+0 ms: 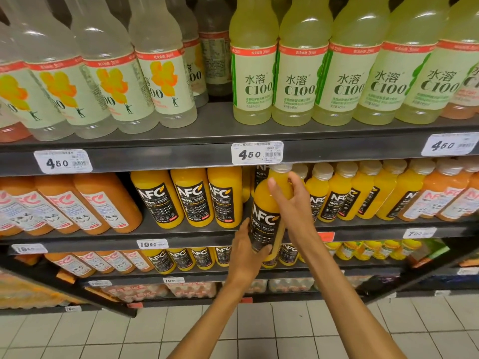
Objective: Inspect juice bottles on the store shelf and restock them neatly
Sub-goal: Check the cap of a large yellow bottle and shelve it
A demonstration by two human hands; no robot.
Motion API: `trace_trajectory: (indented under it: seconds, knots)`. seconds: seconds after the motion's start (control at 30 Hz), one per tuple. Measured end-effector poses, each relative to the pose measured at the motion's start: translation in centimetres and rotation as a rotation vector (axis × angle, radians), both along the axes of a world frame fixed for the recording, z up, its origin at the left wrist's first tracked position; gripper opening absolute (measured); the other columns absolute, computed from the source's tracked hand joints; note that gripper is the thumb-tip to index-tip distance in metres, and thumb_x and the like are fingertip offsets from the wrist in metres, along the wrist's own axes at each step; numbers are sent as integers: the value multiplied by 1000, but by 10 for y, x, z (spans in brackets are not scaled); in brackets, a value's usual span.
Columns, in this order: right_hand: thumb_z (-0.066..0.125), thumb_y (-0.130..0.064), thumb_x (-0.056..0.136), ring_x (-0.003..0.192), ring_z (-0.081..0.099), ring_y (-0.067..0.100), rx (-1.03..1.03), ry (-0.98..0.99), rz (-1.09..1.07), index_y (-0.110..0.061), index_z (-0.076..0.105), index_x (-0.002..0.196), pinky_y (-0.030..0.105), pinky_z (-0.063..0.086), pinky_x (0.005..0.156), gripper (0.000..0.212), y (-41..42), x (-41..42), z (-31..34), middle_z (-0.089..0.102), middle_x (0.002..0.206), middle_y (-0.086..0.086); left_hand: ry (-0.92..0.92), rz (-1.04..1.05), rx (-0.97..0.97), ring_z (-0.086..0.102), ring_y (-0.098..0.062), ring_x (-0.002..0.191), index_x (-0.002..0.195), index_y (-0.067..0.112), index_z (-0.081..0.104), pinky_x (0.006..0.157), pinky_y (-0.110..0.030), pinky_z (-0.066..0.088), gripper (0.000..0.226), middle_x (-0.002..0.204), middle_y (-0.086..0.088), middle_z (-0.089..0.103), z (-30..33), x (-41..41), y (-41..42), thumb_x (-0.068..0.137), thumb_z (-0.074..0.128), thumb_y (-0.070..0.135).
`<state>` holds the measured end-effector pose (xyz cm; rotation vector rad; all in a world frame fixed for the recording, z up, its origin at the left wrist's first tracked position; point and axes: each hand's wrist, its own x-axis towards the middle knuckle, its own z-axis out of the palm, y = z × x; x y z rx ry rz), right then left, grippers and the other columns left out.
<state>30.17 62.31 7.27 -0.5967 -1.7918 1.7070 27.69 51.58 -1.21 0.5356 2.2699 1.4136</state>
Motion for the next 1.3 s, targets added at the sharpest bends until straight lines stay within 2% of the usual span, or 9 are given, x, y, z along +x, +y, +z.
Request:
trace_trajectory:
  seconds: [0.2,0.37,0.5,0.6,0.77,0.93,1.03,1.17,1.3]
  knots:
    - [64,-40,87,97,59,36,37,12,-27,-9,52,109,53,50,88,40,4,-9,2,60,105,20,17,72,49,52,-8,117,138,19,43,96,-21,42,63,131,4,56,1,-14,6,81,71,13]
    - [61,-49,81,101,59,25,82,-7,-1,-15,54,112,45,50,91,47,6,-16,0,60,110,12,26,91,41,45,-15,128,143,15,36,106,-37,41,67,140,-1,49,-3,-19,17,84,69,14]
    - [59,-47,82,99,57,0,151,-51,76,-34,52,103,23,47,84,26,10,-17,-4,61,109,-4,49,167,23,47,-17,126,140,12,37,105,-37,42,73,138,-4,49,-9,-20,25,78,75,19]
    - [59,-41,86,106,52,15,254,-125,103,-27,55,103,34,46,91,22,20,-14,-3,59,110,6,72,237,-1,50,-16,120,139,13,39,98,-36,47,77,134,-3,49,-14,-18,30,74,78,28]
    - [63,-36,87,116,48,22,371,-237,60,-5,59,118,39,42,98,44,28,-19,3,59,119,13,123,332,-54,48,-17,118,133,13,44,88,-33,49,69,129,-2,45,-20,-12,43,75,75,35]
    - [61,-28,91,105,55,43,294,-232,61,12,57,110,52,45,90,44,27,-28,6,59,112,32,22,439,-2,36,-17,117,127,8,42,83,-17,31,67,127,-9,43,-20,-11,61,74,78,28]
    - [59,-23,92,102,55,47,319,-238,71,10,61,104,55,46,86,35,29,-30,6,62,108,31,-77,487,47,36,-21,122,132,8,37,88,-21,31,72,131,-11,40,-21,-13,67,75,78,25]
    - [61,-23,91,98,59,43,378,-188,36,-5,64,111,54,48,83,27,27,-32,8,69,108,7,-237,552,76,34,-23,125,135,5,36,97,-29,34,78,134,-13,37,-20,-18,73,74,78,29]
    - [60,-23,93,82,64,35,496,-167,-32,1,66,109,45,51,75,29,24,-41,5,70,105,16,-258,584,136,38,-28,126,136,8,41,104,-37,35,73,133,-14,42,-24,-25,74,76,77,24]
